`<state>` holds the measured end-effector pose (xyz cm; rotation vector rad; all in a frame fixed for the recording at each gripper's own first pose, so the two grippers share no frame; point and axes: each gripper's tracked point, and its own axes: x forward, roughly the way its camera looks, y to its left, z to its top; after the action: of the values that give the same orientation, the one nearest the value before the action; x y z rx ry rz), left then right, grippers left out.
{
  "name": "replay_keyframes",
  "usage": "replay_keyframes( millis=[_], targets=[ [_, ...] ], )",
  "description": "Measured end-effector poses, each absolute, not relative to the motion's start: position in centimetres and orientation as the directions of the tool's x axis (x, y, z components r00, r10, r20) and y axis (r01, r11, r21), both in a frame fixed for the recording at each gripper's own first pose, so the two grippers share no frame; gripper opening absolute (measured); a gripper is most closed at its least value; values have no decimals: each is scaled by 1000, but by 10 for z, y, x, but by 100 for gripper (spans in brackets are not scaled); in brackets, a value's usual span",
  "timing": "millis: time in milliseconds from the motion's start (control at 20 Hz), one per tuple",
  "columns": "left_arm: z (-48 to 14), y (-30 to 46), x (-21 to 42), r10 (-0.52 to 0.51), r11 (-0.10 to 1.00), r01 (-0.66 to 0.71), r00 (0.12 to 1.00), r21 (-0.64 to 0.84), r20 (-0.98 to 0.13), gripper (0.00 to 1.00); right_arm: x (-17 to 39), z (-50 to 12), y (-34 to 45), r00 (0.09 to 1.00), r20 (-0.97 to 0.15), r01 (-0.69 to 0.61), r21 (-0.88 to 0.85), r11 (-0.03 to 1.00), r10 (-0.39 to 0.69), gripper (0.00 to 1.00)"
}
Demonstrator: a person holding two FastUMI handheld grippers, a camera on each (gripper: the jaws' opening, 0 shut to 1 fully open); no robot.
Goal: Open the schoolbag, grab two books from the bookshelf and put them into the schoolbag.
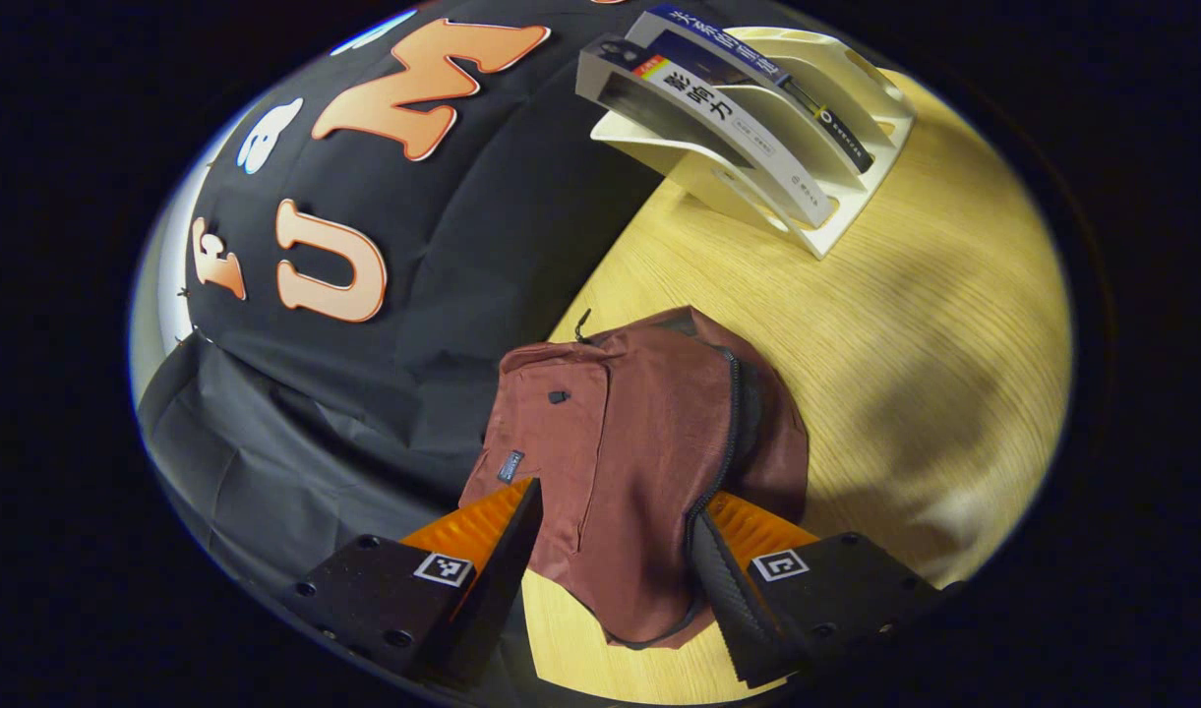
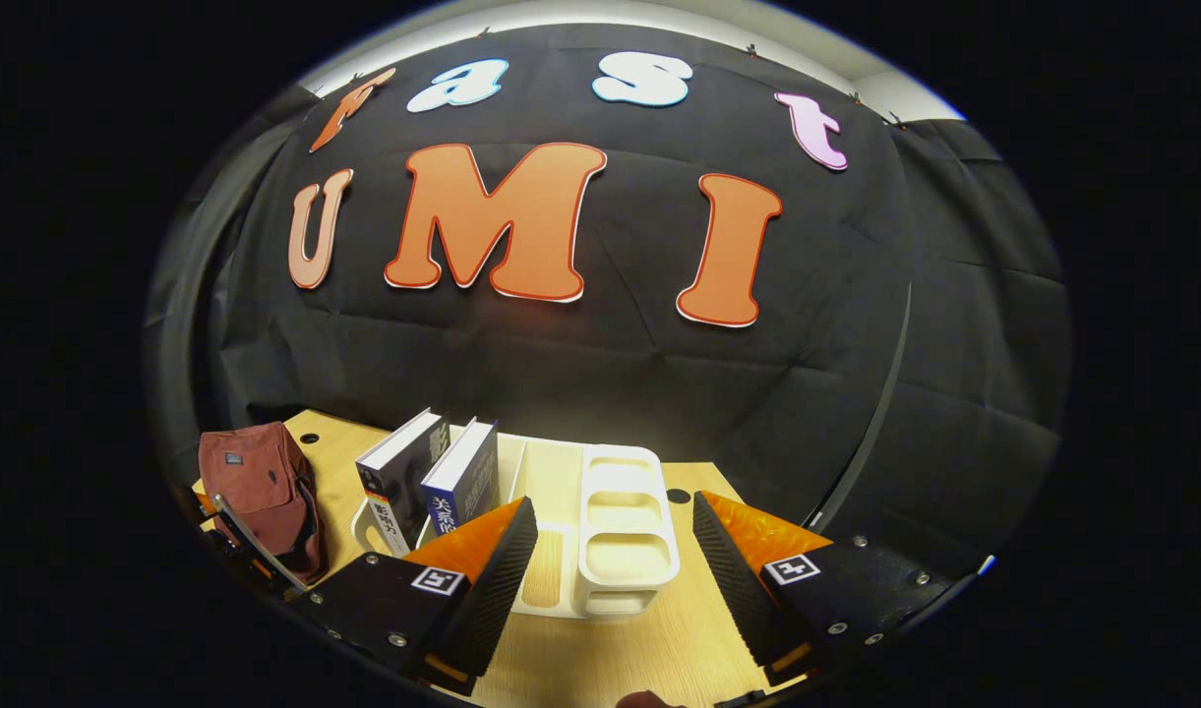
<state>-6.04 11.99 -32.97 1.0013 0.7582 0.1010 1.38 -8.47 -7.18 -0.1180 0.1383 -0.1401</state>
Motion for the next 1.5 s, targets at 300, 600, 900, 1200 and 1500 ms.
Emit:
replay_keyframes(
  millis=[300,600,900,1200,1500],
  targets=[
    [-341,119,-41,375,545,315,738,777,-561,66,11,-71,-84,978,-130,147,-139,979,-165,94],
    [-310,124,-30,279,672,358,688,648,-670,13,16,-66,-75,976,-136,147,-149,978,-168,94],
    [-271,133,-18,155,742,428,640,516,-753,11,32,-46,-47,983,-147,82,-168,982,-107,95],
    [-242,147,-8,44,785,481,586,391,-809,8,53,-32,1,974,-224,-28,-202,979,-18,94],
    [-210,160,12,-163,851,505,519,147,-839,7,74,-52,63,922,-381,-137,-145,980,73,94]
  ],
)
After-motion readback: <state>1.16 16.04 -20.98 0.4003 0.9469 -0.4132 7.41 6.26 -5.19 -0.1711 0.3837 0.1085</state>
